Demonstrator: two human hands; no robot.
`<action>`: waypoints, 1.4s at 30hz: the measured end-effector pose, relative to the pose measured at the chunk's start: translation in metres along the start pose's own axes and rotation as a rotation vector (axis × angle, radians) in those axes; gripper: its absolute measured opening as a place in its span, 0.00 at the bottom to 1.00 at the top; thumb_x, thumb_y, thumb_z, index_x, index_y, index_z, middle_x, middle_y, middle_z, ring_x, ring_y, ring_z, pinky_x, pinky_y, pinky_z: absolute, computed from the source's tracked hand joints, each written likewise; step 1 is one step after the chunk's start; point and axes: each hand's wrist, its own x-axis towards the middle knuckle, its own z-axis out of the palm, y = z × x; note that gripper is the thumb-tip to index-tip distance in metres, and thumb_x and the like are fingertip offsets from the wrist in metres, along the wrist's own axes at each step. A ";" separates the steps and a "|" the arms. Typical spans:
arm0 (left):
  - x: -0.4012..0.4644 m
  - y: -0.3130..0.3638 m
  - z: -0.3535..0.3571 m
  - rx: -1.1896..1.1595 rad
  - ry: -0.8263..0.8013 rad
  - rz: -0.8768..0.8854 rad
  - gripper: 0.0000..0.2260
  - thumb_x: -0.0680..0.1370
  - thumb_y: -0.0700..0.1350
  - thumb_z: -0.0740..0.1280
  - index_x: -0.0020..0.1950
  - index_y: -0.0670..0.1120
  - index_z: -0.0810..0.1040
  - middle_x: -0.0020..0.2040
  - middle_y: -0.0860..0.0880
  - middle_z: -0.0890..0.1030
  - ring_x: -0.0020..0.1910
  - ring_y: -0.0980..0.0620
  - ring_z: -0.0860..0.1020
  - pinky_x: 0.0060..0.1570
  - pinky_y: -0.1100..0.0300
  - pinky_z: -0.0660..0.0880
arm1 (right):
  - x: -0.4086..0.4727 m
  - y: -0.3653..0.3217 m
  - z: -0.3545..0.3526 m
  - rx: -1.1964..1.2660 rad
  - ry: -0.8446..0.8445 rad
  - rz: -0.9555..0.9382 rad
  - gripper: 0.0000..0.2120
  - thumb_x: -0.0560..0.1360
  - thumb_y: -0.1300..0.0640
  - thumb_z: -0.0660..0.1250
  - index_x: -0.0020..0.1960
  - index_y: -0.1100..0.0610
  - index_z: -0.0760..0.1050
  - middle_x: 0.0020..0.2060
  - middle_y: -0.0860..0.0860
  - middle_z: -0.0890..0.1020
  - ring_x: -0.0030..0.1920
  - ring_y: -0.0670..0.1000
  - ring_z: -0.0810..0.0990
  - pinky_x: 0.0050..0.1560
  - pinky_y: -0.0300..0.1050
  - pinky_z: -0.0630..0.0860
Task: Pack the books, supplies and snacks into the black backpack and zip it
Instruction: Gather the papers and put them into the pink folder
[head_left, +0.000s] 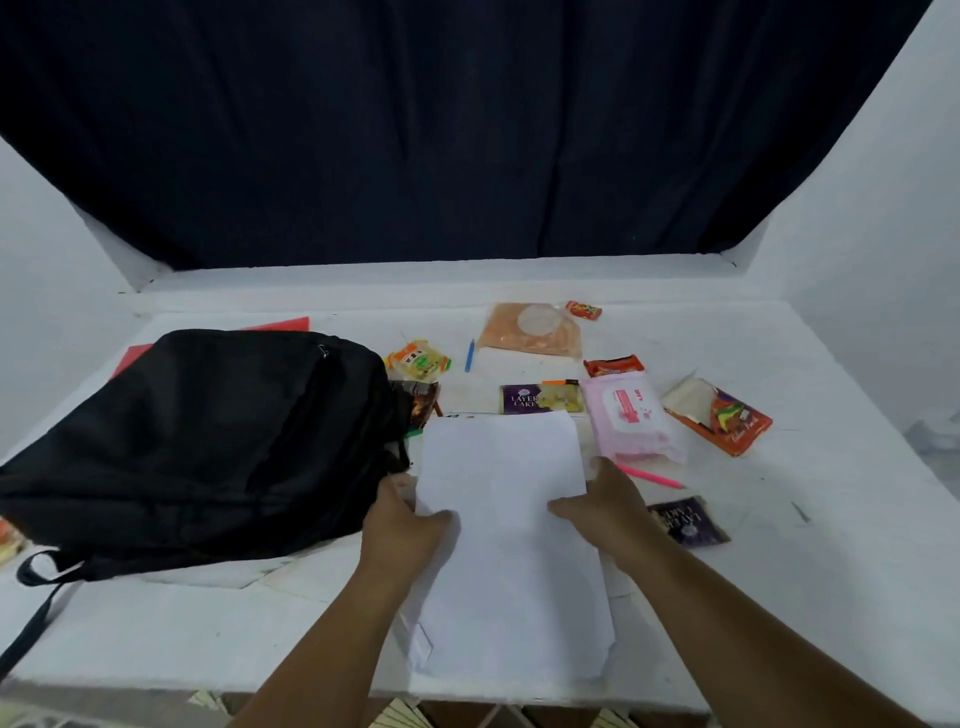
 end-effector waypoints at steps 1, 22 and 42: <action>0.002 0.001 0.001 -0.049 0.004 -0.037 0.22 0.68 0.41 0.76 0.58 0.50 0.72 0.49 0.51 0.81 0.49 0.51 0.81 0.52 0.54 0.79 | 0.000 -0.001 -0.001 0.061 -0.006 0.026 0.24 0.68 0.56 0.78 0.55 0.57 0.67 0.51 0.53 0.80 0.52 0.56 0.81 0.47 0.47 0.79; -0.005 0.059 -0.009 -0.257 -0.031 0.268 0.19 0.75 0.33 0.59 0.59 0.51 0.77 0.53 0.51 0.82 0.54 0.51 0.81 0.54 0.55 0.79 | -0.004 -0.031 -0.024 0.271 0.024 -0.308 0.20 0.76 0.57 0.67 0.66 0.46 0.70 0.55 0.42 0.79 0.58 0.48 0.78 0.51 0.40 0.75; -0.005 0.082 -0.032 -0.273 0.075 0.568 0.26 0.78 0.30 0.59 0.72 0.53 0.68 0.53 0.63 0.80 0.53 0.60 0.80 0.53 0.62 0.78 | -0.019 -0.065 -0.051 0.325 0.066 -0.582 0.11 0.78 0.59 0.69 0.58 0.47 0.78 0.49 0.40 0.84 0.52 0.43 0.83 0.52 0.35 0.80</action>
